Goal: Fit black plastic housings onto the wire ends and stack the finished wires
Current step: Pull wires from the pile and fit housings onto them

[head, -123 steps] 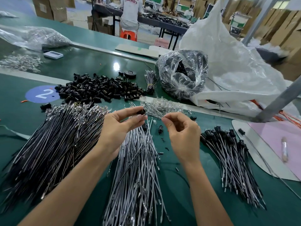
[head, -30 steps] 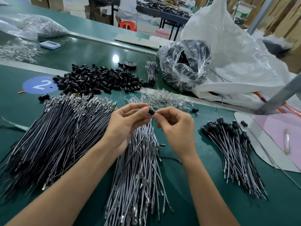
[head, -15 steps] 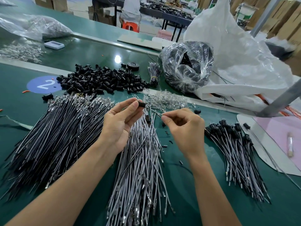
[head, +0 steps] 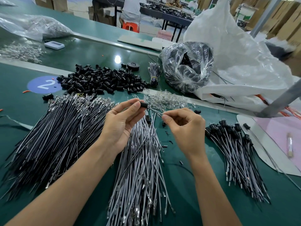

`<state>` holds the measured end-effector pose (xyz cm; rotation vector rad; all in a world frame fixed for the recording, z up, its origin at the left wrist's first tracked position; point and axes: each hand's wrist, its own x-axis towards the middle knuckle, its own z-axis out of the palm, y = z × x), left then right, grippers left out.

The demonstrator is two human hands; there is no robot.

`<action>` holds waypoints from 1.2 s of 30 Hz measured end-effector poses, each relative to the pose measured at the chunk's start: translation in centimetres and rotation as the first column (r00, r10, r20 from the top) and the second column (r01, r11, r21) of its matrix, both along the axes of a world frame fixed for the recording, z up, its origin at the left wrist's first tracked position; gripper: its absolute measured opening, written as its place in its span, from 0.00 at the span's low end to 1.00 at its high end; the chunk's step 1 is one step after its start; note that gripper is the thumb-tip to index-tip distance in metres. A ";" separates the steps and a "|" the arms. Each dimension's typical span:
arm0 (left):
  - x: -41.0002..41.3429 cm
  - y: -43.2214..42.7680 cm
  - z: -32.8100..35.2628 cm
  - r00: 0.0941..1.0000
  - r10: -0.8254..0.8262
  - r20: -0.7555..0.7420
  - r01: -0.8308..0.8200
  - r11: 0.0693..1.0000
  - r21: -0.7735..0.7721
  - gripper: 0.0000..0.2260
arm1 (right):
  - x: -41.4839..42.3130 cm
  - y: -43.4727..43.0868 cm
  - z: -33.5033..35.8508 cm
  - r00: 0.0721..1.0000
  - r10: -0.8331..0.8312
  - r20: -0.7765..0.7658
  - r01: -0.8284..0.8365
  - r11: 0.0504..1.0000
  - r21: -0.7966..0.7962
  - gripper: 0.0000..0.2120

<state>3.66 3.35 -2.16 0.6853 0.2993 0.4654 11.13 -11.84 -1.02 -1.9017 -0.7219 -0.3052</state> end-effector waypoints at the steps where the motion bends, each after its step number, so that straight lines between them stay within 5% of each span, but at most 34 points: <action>1: 0.0 0.0 0.0 1.000 -0.005 0.002 0.005 1.000 0.003 0.06 | 0.0 0.0 0.0 1.000 -0.002 0.004 0.002 1.000 -0.001 0.04; 30: 0.3 -1.3 -0.4 0.998 -0.036 0.051 0.028 0.988 0.153 0.06 | -0.7 0.6 -0.5 0.969 0.033 0.246 -0.015 0.997 -0.074 0.01; 36: 0.2 -0.9 -0.2 0.997 -0.077 0.016 0.073 0.980 0.185 0.17 | -0.8 0.6 -0.6 0.986 0.054 0.156 -0.033 0.990 -0.134 0.15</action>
